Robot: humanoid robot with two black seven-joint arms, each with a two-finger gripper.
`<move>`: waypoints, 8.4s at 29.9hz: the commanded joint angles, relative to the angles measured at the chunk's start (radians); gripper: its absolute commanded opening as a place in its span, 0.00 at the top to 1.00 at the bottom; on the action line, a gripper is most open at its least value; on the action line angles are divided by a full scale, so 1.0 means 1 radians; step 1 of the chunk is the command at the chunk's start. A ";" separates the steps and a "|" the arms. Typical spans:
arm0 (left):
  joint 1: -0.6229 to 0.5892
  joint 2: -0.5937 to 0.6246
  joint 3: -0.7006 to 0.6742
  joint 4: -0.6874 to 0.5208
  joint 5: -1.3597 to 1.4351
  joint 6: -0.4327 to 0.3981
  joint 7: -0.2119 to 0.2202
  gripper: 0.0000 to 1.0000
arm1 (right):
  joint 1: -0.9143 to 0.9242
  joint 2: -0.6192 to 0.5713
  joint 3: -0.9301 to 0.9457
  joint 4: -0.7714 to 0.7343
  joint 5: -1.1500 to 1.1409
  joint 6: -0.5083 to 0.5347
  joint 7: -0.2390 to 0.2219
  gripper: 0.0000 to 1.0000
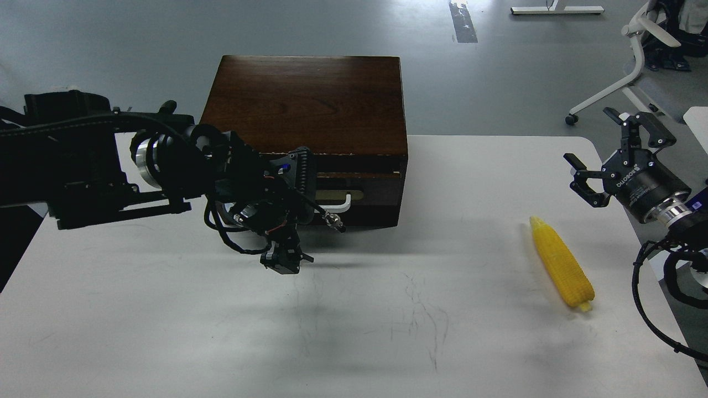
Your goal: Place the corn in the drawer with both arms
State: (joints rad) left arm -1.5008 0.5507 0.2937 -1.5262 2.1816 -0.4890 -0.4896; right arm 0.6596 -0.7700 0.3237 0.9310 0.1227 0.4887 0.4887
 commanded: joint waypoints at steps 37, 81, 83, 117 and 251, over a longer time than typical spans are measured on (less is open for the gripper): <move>-0.003 0.159 -0.137 -0.229 -0.017 0.000 0.001 0.02 | 0.000 -0.002 0.000 0.000 0.000 0.000 0.000 0.00; 0.645 0.515 -0.425 0.202 -2.220 0.170 0.001 0.01 | -0.008 -0.002 -0.014 0.000 0.000 0.000 0.000 0.00; 0.660 0.512 -0.432 0.202 -2.234 0.142 0.001 0.01 | -0.008 0.000 -0.014 0.002 0.000 0.000 0.000 0.00; 0.873 0.403 -0.691 0.305 -2.243 0.046 0.001 0.01 | 0.133 -0.272 -0.020 0.219 -1.287 -0.005 0.000 0.00; 0.880 0.416 -0.752 0.305 -2.245 0.046 0.001 0.01 | 1.100 0.673 -0.943 0.140 -1.368 -0.262 0.000 0.63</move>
State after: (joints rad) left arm -0.6212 0.9664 -0.4584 -1.2211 -0.0629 -0.4434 -0.4887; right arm 1.7595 -0.0966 -0.6197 1.0711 -1.2459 0.2277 0.4886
